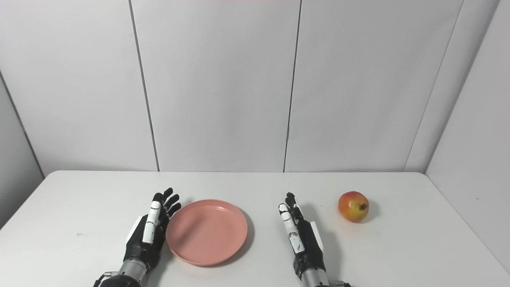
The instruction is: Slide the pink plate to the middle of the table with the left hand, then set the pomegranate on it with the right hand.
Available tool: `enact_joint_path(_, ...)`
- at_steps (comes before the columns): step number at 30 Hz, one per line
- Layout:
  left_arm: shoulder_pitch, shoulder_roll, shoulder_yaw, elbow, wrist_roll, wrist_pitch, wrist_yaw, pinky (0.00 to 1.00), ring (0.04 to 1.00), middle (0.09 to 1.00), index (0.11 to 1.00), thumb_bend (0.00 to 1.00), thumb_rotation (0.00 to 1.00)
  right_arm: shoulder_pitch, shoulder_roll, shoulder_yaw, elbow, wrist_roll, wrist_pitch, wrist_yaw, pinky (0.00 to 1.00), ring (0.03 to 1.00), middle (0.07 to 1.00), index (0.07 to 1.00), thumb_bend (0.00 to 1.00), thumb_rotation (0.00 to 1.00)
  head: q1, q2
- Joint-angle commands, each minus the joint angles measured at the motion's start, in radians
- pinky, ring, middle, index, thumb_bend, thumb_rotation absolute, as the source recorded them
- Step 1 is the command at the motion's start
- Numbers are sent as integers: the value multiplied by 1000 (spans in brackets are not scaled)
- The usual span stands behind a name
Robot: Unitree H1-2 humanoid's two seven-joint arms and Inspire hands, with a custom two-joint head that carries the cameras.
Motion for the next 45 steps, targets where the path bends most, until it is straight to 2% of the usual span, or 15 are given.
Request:
enact_joint_path(1, -4, -4, -12, -25, 21, -28, -4, 935, 961, 964, 967, 573, 1000, -20, 4, 5, -38, 3, -3, 9, 1000, 973, 981, 964, 591, 835, 1, 4)
enact_joint_path(8, 11, -26, -16, -23, 50, -75, 11, 903, 931, 936, 936, 561, 1000, -7, -3, 24, -58, 4, -1, 28, 1000, 988, 997, 977, 581, 835, 4, 8)
enact_joint_path(15, 19, -38, -16, -36, 27, -73, -10, 922, 947, 953, 952, 555, 1000, -2, -5, 32, -65, 5, -4, 38, 1000, 984, 988, 975, 542, 799, 6, 9)
enact_joint_path(29, 23, -29, -26, -35, 8, -62, -66, 961, 974, 985, 986, 565, 1000, -4, -2, 31, -61, 0, -7, 37, 1000, 981, 984, 972, 542, 799, 3, 9)
enact_joint_path(34, 19, -26, -27, -26, 32, -75, -49, 960, 972, 983, 983, 546, 1000, -4, -3, 30, -64, 2, -3, 39, 1000, 984, 986, 974, 541, 806, 1, 9)
enact_joint_path(38, 11, -20, -22, 8, 92, -111, 4, 919, 945, 955, 953, 557, 1000, -9, -6, 28, -69, -8, 0, 29, 1000, 980, 986, 969, 571, 817, 1, 9)
enact_joint_path(41, 4, -10, -22, 32, 124, -141, 25, 908, 936, 947, 946, 573, 1000, -17, -10, 26, -65, -30, -14, 14, 996, 973, 981, 972, 558, 862, -2, 12)
enact_joint_path(45, -5, 3, -25, 56, 153, -155, 38, 917, 945, 959, 961, 582, 1000, -34, -19, 17, -57, -49, -38, 0, 977, 965, 977, 968, 569, 868, -2, 14)
